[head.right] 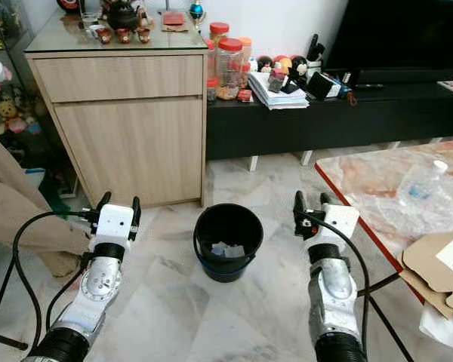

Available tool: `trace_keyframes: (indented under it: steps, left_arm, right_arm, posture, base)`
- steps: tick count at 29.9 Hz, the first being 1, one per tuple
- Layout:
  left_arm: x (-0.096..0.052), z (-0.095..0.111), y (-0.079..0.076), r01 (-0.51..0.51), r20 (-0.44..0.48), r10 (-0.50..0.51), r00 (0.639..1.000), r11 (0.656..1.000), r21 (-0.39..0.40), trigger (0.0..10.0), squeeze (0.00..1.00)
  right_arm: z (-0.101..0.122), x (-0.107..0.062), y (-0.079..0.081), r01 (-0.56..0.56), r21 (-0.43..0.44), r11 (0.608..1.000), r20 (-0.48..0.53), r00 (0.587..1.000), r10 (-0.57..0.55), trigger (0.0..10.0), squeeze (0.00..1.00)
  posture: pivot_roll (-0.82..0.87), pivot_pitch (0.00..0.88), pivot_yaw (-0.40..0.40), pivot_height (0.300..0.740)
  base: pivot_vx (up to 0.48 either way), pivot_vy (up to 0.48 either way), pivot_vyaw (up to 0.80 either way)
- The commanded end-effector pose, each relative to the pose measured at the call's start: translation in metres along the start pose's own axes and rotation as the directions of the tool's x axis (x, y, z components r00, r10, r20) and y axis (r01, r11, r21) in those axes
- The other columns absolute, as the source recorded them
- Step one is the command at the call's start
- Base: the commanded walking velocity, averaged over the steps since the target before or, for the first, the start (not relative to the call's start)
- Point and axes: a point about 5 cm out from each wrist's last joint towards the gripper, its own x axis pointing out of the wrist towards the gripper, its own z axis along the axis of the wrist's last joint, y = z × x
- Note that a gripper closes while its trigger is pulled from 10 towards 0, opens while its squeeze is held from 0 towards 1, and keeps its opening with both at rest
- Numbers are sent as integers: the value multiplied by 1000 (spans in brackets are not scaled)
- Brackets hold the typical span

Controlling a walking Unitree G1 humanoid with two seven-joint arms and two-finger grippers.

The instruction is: Picking trash to rubbish bin

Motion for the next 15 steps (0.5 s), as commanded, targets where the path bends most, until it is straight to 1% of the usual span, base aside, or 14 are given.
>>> trace_keyframes:
  steps: [1, 6, 11, 15]
  left_arm:
    - [3, 2, -5, 30, 3, -30, 1000, 999, 16, 10000, 0]
    - [5, 2, -4, 24, 0, -24, 1000, 1000, 15, 10000, 0]
    - [1, -2, -4, 37, -7, -37, 999, 999, 19, 10000, 0]
    - [4, -2, -2, 36, -10, -36, 999, 999, 23, 10000, 0]
  right_arm:
    - [6, 4, 7, -48, -6, 999, 14, 999, 48, 10000, 0]
    - [3, 2, 8, -80, -27, 996, -1, 997, 80, 10000, 0]
    - [5, 5, 5, -68, -33, 997, -2, 998, 68, 10000, 0]
    - [7, 7, 5, -53, -31, 998, 7, 999, 54, 10000, 0]
  posture:
    - [46, 0, -82, 740]
    - [53, 0, -91, 740]
    - [54, 0, -93, 740]
    - [55, 0, -95, 740]
  base:
    - [0, 0, 0]
    - [0, 0, 0]
    - [0, 0, 0]
    - [0, 0, 0]
